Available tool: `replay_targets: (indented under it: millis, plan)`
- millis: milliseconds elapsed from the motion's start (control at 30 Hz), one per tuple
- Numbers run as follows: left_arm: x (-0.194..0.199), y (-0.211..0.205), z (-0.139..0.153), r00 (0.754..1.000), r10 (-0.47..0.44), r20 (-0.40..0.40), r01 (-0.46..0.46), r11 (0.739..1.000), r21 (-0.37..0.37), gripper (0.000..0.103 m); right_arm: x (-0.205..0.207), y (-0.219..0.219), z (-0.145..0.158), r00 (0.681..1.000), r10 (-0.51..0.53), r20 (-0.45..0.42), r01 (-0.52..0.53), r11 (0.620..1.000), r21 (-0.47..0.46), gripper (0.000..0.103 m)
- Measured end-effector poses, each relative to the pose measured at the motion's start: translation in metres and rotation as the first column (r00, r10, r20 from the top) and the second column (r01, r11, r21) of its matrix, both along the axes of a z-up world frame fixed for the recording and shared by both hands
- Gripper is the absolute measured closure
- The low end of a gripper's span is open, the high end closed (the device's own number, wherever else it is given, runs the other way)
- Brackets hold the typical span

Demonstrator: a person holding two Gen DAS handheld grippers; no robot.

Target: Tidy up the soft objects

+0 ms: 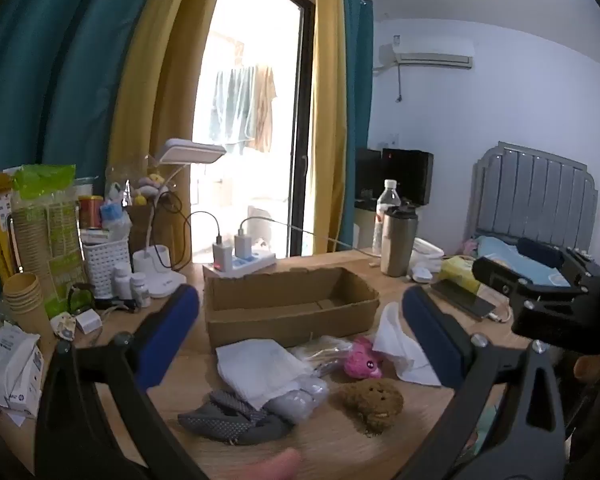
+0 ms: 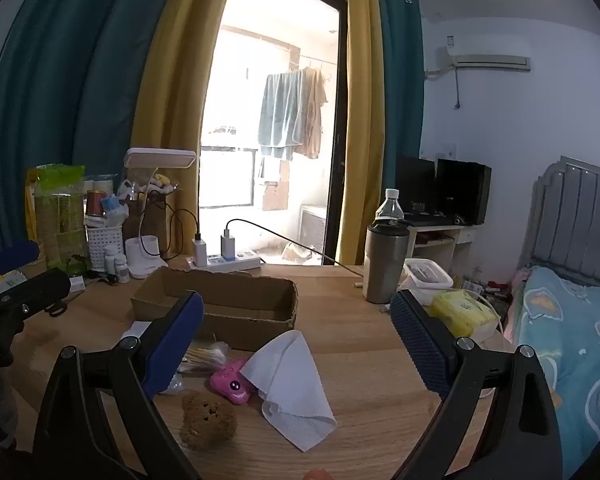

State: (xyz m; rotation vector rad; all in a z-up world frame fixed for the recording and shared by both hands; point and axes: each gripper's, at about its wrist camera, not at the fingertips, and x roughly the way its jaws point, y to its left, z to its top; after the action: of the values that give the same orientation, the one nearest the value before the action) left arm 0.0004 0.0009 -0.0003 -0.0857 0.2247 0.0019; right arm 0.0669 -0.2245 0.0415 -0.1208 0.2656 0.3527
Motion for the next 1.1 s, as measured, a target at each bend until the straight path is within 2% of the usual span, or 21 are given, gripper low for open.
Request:
replay_targets:
  millis: [300, 333, 1100]
  plan:
    - [-0.002, 0.015, -0.001, 1.000, -0.003, -0.016, 0.003, 1.000, -0.017, 0.000, -0.005, -0.001, 0.005, 1.000, 0.003, 0.005, -0.003, 1.000, 0.011, 0.007]
    - [0.001, 0.010, -0.001, 0.999, 0.042, -0.023, -0.042, 0.999, -0.003, 0.000, 0.004, 0.000, 0.004, 1.000, 0.001, -0.007, -0.001, 1.000, 0.020, 0.007]
    - [0.008, 0.008, -0.005, 0.997, 0.054, -0.056, -0.054, 0.999, -0.005, 0.000, 0.002, 0.001, 0.004, 0.999, 0.006, -0.031, -0.005, 1.000, 0.013, 0.007]
